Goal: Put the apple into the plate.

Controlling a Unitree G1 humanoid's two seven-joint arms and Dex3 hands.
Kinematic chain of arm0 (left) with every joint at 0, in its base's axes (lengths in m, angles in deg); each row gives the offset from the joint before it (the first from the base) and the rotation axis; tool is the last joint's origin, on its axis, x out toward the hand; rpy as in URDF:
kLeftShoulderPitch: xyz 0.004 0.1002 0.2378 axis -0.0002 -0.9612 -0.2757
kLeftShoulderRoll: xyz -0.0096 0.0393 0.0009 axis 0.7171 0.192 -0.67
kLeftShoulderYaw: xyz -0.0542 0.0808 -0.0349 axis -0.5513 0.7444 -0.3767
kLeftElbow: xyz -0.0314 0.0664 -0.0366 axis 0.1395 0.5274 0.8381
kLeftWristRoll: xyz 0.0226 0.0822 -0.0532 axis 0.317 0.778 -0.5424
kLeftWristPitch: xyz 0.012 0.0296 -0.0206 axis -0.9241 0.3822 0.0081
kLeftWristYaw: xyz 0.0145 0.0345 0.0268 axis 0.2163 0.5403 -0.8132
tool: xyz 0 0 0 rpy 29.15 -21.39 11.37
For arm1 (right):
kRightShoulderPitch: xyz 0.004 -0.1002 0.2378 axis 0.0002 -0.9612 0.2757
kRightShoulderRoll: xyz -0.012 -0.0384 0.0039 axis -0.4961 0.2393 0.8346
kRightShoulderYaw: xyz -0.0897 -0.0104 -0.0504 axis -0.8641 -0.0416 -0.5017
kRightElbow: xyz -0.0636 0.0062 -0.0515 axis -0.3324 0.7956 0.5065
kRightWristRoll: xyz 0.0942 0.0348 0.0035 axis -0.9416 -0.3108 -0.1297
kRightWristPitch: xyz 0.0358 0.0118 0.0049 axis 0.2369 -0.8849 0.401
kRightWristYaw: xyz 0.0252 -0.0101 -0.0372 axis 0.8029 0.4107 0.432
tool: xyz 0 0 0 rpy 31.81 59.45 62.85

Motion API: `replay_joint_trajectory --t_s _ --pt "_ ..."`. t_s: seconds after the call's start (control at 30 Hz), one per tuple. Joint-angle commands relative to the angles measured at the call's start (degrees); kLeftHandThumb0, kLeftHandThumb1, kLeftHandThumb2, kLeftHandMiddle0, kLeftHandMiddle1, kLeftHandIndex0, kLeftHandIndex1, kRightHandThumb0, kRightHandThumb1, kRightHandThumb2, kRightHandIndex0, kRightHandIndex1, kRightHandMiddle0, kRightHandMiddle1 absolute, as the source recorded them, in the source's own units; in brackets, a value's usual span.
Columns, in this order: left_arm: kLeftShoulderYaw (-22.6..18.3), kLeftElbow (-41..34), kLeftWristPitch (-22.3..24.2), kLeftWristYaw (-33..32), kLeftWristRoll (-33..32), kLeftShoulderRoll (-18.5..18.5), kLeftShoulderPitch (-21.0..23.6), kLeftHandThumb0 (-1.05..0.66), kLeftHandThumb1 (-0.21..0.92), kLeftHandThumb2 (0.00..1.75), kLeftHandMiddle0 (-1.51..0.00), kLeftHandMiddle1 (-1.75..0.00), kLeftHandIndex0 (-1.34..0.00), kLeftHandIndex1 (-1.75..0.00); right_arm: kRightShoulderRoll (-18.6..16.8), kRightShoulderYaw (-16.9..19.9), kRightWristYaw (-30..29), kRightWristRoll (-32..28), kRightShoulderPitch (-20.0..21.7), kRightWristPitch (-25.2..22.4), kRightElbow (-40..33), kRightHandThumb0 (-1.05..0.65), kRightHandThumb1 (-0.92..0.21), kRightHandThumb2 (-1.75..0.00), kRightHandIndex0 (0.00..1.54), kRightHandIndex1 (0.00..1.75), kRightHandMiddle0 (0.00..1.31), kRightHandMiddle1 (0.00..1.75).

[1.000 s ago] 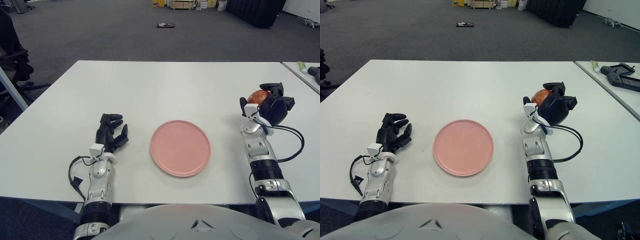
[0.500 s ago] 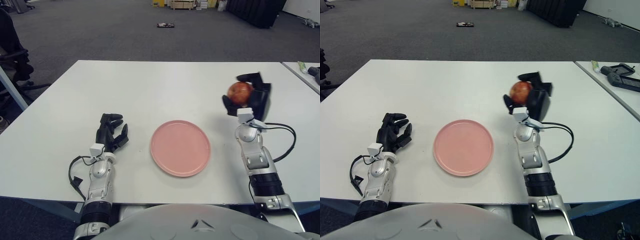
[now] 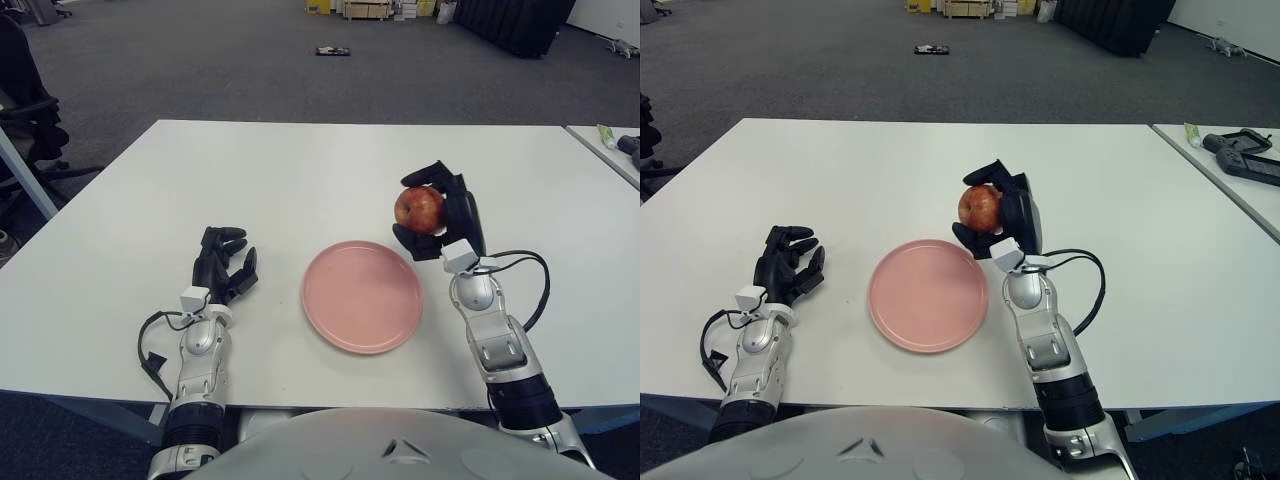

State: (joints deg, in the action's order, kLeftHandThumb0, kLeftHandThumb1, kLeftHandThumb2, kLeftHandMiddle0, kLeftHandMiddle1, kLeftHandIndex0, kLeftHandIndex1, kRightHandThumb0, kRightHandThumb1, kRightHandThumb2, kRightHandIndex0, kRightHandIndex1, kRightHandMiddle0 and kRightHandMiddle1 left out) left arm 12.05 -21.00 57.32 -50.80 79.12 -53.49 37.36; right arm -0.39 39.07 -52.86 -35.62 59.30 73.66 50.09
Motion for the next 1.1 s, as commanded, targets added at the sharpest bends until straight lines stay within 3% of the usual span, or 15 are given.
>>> replay_joint_trajectory --t_s 0.0,0.2,0.73,0.93,1.07 --pt "-0.02 2.13 2.99 0.08 -0.35 -0.37 -1.43 0.0 0.68 0.76 -0.49 -1.38 -0.27 -1.75 0.58 -0.6 4.45 -2.75 0.17 2.02 -0.48 -0.01 -0.17 -1.4 0.59 1.66 0.74 1.58" --pt "-0.04 2.13 2.9 0.55 -0.74 -0.33 -1.5 0.0 0.68 0.76 -0.5 -1.37 -0.27 -1.75 1.52 -1.58 9.99 -3.97 0.42 3.15 -0.38 -0.01 -0.18 -1.39 0.57 1.66 0.74 1.58" --pt "0.12 2.24 2.26 0.4 -0.16 -0.46 -1.59 0.0 0.66 0.8 -0.49 -1.4 -0.28 -1.75 5.64 -8.3 20.39 1.63 5.49 8.4 9.56 -0.01 -0.2 -1.37 0.52 1.68 0.76 1.55" --pt "-0.02 2.17 2.61 0.56 -0.54 -0.54 -1.56 0.0 0.66 0.8 -0.49 -1.39 -0.29 -1.75 7.61 -10.65 26.7 2.47 6.97 6.47 10.46 -0.01 -0.2 -1.36 0.54 1.74 0.78 1.46" --pt "-0.03 2.23 2.6 0.37 -0.35 -0.54 -1.51 0.0 0.66 0.79 -0.49 -1.39 -0.29 -1.75 9.07 -11.61 30.89 2.79 7.87 5.13 10.23 -0.01 -0.24 -1.33 0.52 1.73 0.71 1.52"
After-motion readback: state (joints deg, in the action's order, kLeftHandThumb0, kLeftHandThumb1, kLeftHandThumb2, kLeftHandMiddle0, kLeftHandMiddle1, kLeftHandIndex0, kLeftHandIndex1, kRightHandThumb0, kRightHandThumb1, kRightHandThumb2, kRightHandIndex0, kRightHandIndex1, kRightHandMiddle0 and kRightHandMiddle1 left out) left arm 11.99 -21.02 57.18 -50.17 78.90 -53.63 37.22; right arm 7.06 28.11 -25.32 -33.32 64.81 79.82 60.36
